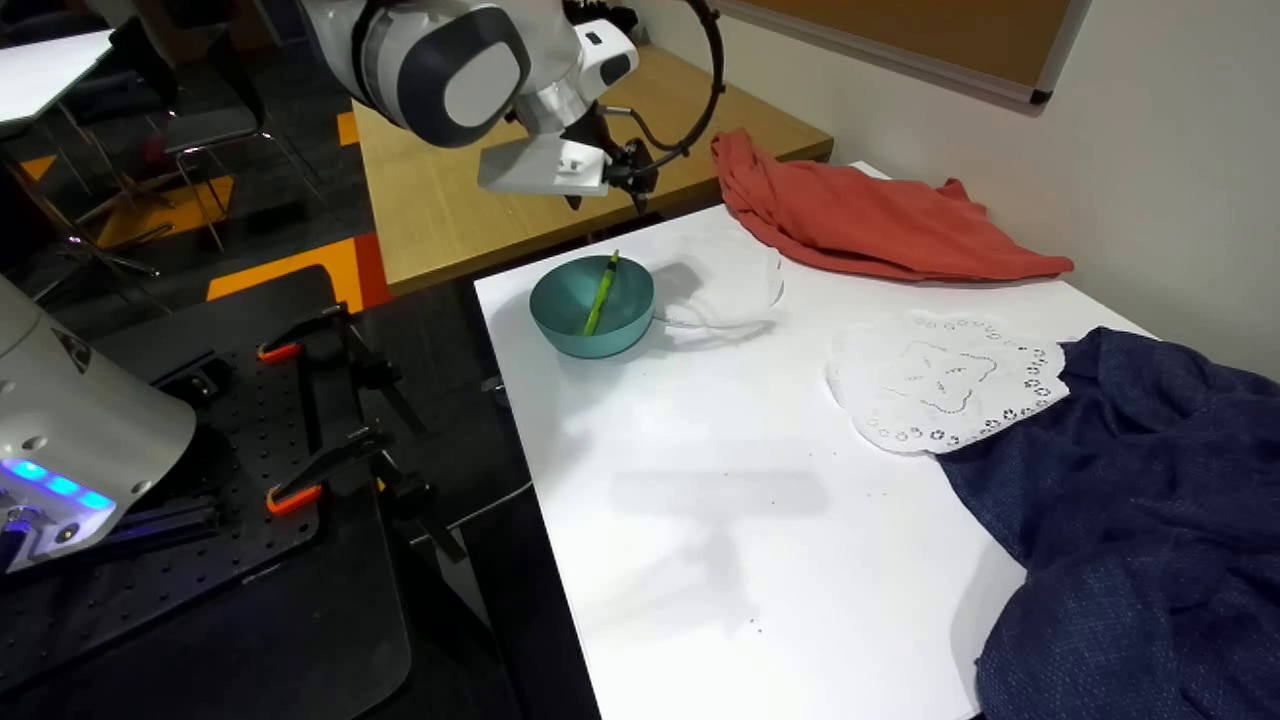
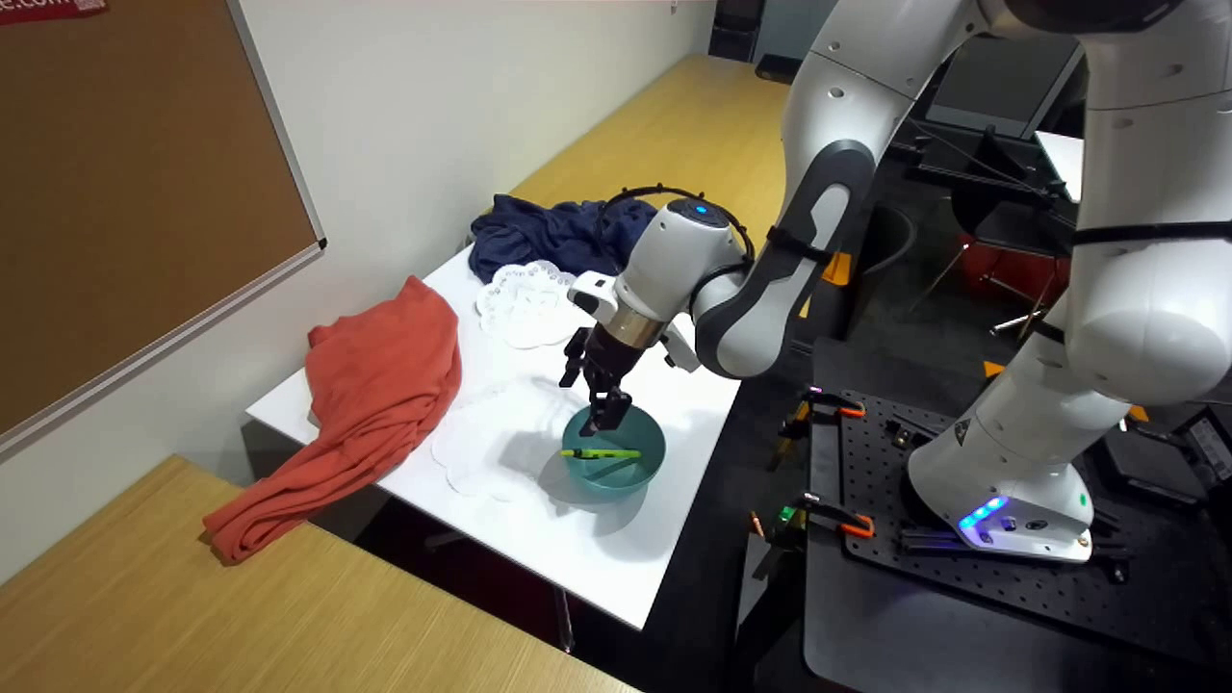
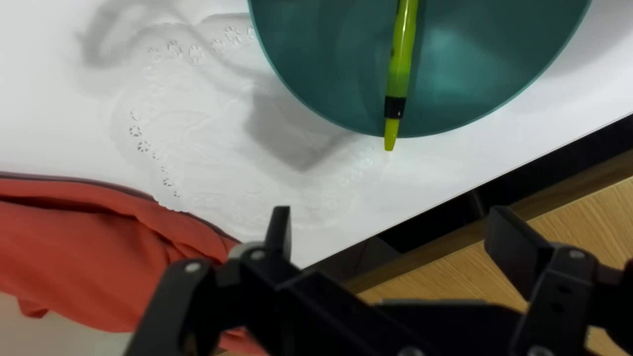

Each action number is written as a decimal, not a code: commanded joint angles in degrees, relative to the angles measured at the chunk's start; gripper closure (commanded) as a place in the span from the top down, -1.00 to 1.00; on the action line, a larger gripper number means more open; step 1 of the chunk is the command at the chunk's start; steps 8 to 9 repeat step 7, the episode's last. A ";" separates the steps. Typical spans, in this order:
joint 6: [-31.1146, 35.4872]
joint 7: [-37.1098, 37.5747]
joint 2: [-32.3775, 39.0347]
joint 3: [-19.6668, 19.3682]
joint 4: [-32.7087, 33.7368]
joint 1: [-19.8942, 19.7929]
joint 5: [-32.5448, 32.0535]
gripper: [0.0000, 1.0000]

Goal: Put the pen in the bowl

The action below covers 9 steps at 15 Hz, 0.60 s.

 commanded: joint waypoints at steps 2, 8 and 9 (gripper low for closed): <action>2.15 0.53 -4.52 2.01 -3.81 -3.09 -0.02 1.00; 0.93 0.00 -1.46 1.02 -1.26 -1.72 0.00 1.00; 0.93 0.00 -1.46 1.02 -1.26 -1.72 0.00 1.00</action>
